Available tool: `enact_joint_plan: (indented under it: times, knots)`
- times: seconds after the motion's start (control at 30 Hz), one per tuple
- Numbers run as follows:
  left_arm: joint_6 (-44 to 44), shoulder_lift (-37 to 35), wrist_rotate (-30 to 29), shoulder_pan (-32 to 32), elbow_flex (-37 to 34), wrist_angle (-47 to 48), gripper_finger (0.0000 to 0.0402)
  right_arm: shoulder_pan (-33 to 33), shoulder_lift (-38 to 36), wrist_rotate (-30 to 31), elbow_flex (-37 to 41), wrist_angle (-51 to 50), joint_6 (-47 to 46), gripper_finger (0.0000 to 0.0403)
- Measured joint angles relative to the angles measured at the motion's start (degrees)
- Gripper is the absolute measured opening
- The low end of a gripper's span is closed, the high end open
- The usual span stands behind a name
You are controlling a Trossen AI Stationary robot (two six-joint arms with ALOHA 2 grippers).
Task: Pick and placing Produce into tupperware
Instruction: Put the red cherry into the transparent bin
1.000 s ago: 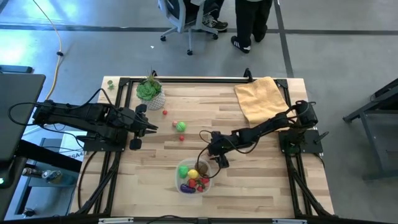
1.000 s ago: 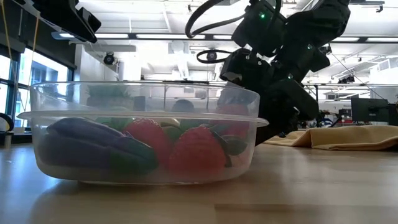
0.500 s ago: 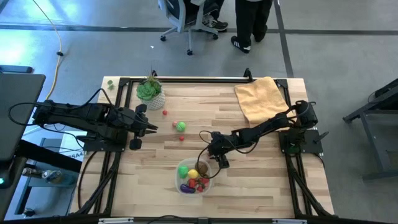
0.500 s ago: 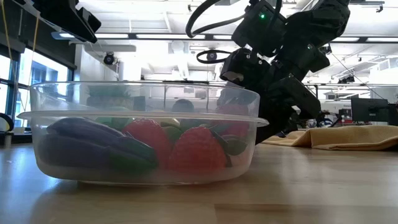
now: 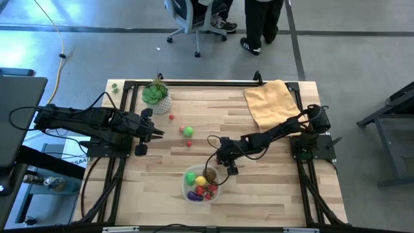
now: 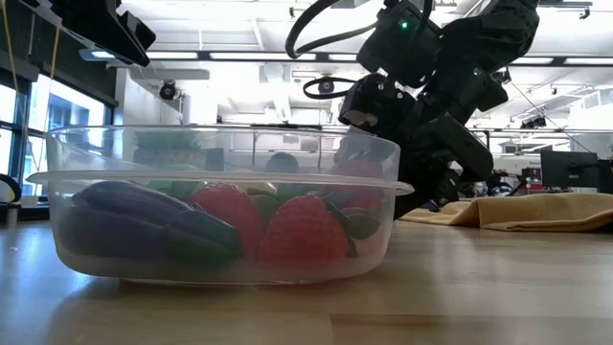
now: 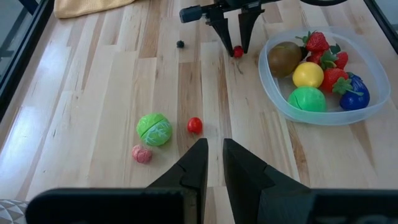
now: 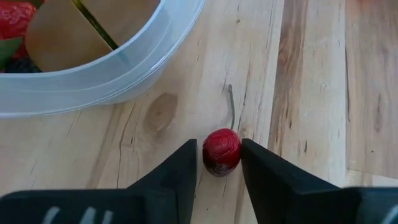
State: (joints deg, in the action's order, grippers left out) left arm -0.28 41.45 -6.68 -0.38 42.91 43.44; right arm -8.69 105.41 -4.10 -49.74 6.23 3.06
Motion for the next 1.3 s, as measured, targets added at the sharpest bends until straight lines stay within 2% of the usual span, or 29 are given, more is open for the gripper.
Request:
enact_joint_plan:
  times: [0.27,0.6,0.8,1.03,1.3]
  knots:
    - [0.0,0.0,0.0,0.0,0.0,0.0,0.004,0.1,-3.5,0.1,-2.4,-5.2,-0.2,0.0086]
    - [0.0,0.0,0.0,0.0,0.0,0.0,0.004,0.0,-12.5,1.2,-7.5,-13.8,2.0,0.0083]
    - [0.0,0.0,0.0,0.0,0.0,0.0,0.004,-3.0,-13.2,0.7,-13.1,-15.1,2.9,0.0083]
    - [0.0,0.0,0.0,0.0,0.0,0.0,0.004,-6.3,-6.2,3.7,-20.1,-17.4,3.0,0.0083]
    - [0.0,0.0,0.0,0.0,0.0,0.0,0.004,-7.1,6.9,-0.3,-32.5,-25.1,3.5,0.0083]
